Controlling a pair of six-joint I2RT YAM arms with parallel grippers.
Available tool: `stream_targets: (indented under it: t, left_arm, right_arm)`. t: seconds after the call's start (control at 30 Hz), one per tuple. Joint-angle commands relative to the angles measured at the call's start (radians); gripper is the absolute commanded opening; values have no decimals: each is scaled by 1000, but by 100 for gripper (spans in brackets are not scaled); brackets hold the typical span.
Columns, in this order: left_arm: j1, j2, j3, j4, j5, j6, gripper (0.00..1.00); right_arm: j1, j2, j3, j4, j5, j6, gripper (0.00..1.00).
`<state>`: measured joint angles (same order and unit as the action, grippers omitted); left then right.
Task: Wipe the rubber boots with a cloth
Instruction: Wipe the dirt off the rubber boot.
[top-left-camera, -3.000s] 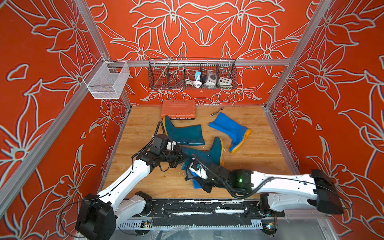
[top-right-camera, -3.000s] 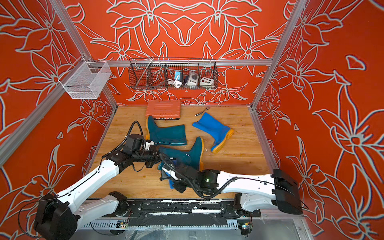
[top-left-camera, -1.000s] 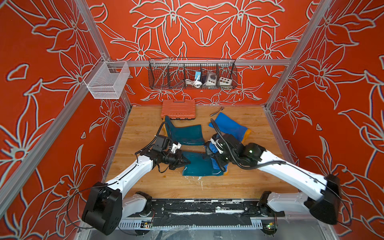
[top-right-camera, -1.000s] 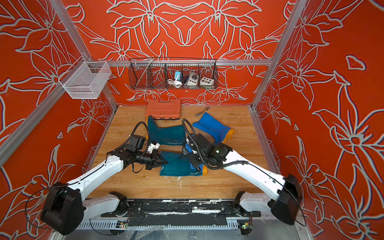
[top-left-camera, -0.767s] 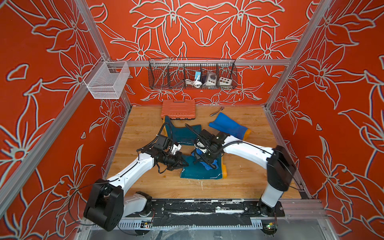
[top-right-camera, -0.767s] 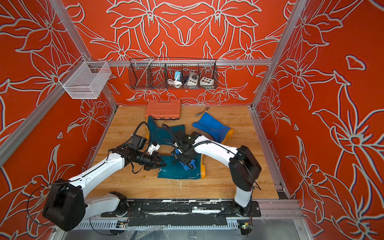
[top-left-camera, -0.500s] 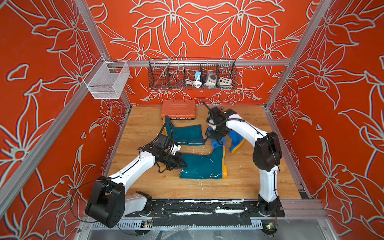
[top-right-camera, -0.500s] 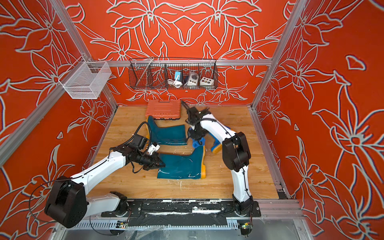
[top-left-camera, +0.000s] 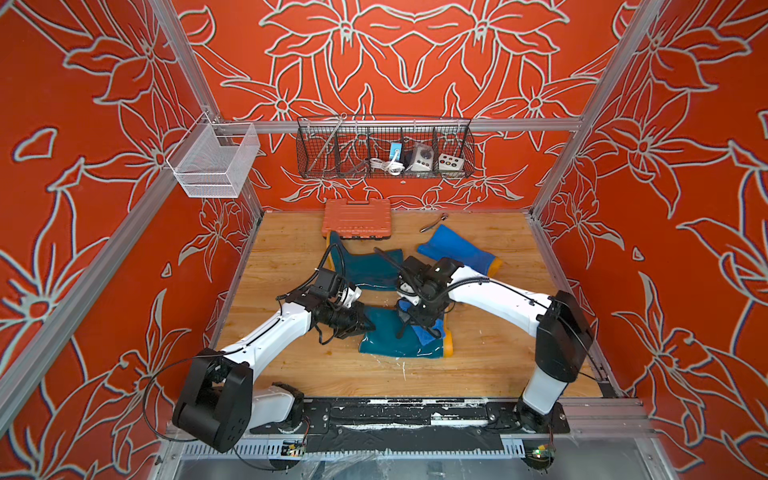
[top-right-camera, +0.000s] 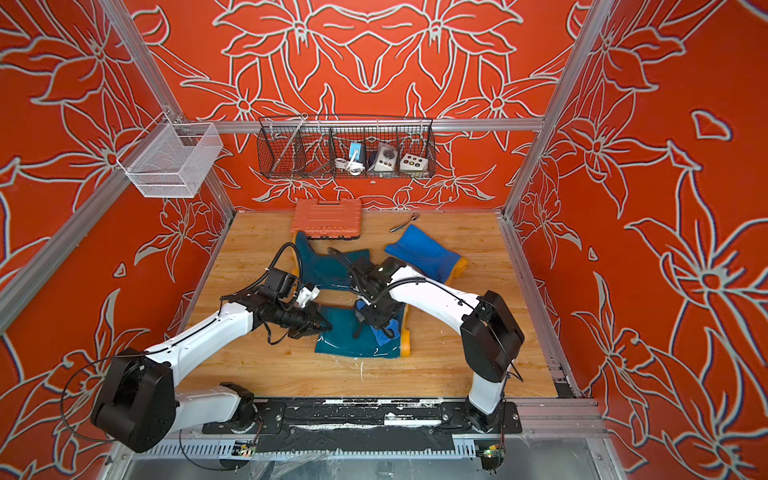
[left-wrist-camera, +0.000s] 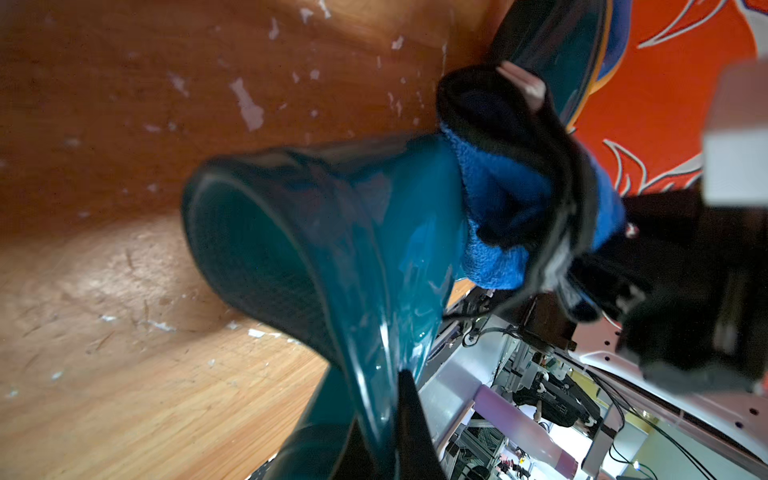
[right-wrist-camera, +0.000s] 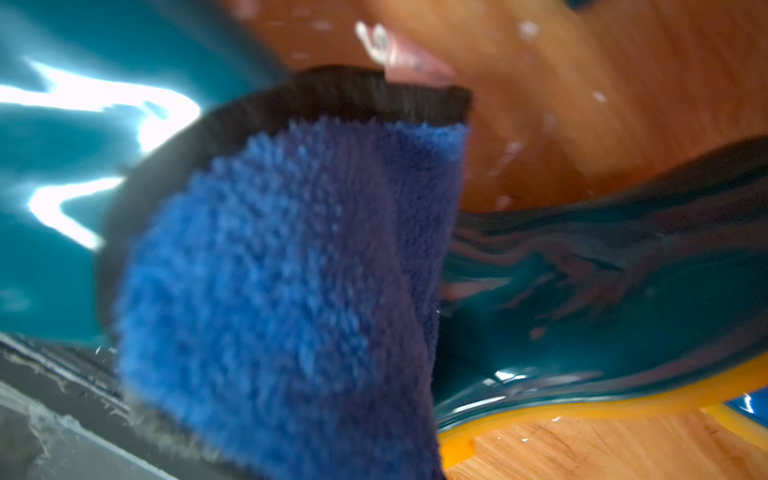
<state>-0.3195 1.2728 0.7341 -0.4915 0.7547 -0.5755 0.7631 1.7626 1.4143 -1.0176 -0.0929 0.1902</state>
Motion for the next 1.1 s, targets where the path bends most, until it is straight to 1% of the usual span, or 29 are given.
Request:
stream_targets:
  t: [0.0,0.07,0.13,0.2,0.27,0.37,0.43,0.5,0.53,0.6,0.67,0.77,0.9,0.97,1.0,1.07]
  left_arm:
    - [5,5,-28,32,64,13,0]
    - [5,-3,-48,37,59,11,0]
    - [5,-6,-57,29,46,15,0]
    - [5,-4,-58,25,42,12,0]
    - [5,1,-59,38,41,2,0]
    - [6,26,-62,45,42,-9,0]
    - [5,48,-72,50,45,-3,0]
    - [6,72,-87,42,40,16,0]
    - [7,87,-91,34,41,35,0]
    - [7,113,-96,33,45,48,0]
    - [7,129,-95,57,60,39,0]
    - [7,139,-73,52,52,50,0]
    - [7,62,-65,-2,-44,58,0]
    - [7,10,-75,-10,-85,44,0]
    - [7,-13,-84,-7,-97,34,0]
    - [7,-35,-96,-2,-101,20,0]
  right_arm:
    - [-163,20,37,77,-19,7,0]
    - [-202,60,127,57,-8,-23,0]
    - [-206,94,214,18,13,-51,0]
    - [-204,84,220,14,-9,-53,0]
    - [-191,35,140,50,-25,-31,0]
    - [-134,-78,-68,137,-49,48,0]
    - [-78,-145,-219,212,-76,125,0]
    - [-43,-189,-334,287,-120,212,0]
    - [-33,-208,-379,318,-143,248,0]
    - [-27,-230,-421,373,-166,283,0]
    - [-33,-226,-404,376,-151,261,0]
    - [-74,-160,-299,311,-147,167,0]
    - [-211,-56,-158,187,-113,25,0]
    - [-287,-46,-109,165,-132,-10,0]
    - [-315,-46,-85,161,-162,-19,0]
    - [-320,-31,-16,144,-209,-30,0]
